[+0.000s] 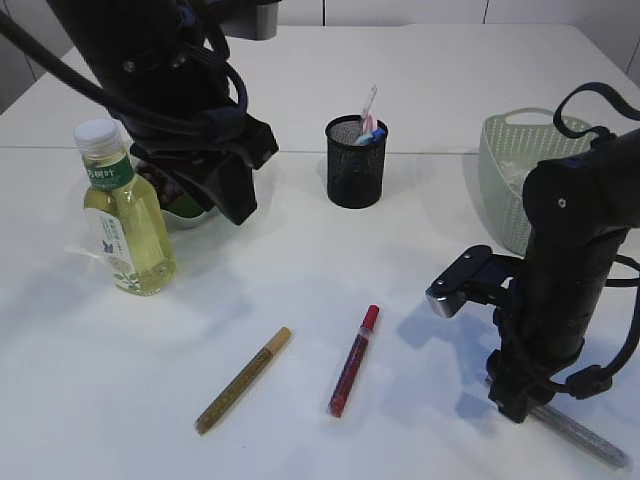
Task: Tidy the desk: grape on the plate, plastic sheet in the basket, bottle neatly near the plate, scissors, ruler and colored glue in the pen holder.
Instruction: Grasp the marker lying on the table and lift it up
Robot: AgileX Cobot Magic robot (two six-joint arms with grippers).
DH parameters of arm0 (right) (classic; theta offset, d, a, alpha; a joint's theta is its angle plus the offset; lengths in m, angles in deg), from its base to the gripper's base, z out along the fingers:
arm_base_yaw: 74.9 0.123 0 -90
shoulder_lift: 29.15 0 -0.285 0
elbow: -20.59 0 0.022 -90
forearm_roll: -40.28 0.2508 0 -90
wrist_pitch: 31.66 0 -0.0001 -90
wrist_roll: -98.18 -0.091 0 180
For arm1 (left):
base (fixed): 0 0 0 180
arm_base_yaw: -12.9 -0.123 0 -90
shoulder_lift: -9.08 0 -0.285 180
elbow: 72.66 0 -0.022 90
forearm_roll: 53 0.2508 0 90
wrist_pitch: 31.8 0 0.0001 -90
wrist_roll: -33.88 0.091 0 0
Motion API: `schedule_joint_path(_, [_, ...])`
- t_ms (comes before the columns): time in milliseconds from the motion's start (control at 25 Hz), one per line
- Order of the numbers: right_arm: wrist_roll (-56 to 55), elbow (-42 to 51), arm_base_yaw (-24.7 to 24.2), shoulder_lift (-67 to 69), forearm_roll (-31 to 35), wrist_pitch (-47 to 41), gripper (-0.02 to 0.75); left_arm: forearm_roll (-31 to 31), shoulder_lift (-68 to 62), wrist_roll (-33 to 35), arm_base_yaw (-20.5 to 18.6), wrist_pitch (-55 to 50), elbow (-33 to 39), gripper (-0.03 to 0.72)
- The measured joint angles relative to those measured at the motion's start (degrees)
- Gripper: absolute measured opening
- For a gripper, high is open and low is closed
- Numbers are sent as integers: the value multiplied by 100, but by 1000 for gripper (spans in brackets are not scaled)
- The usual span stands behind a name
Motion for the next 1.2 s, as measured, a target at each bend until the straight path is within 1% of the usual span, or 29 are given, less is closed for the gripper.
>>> schedule_joint_path(280, [0,0,0,66,0,-12,404,25,0,0,0,0,0,260])
schedule_joint_path(360, [0,0,0,66,0,-12,392,65,0,0,0,0,0,259])
schedule_joint_path(480, [0,0,0,66,0,-12,326,127,0,0,0,0,0,257])
schedule_joint_path(640, [0,0,0,70,0,-25,169,153,0,0,0,0,0,257])
schedule_joint_path(800, [-11,0,0,79,10,-146,111,188,0,0,0,0,0,257])
schedule_joint_path(1000, [-308,-64,0,97,258,-331,93,198,0,0,0,0,0,257])
schedule_joint_path(1200, [-897,-439,0,129,728,-905,92,198,0,0,0,0,0,256])
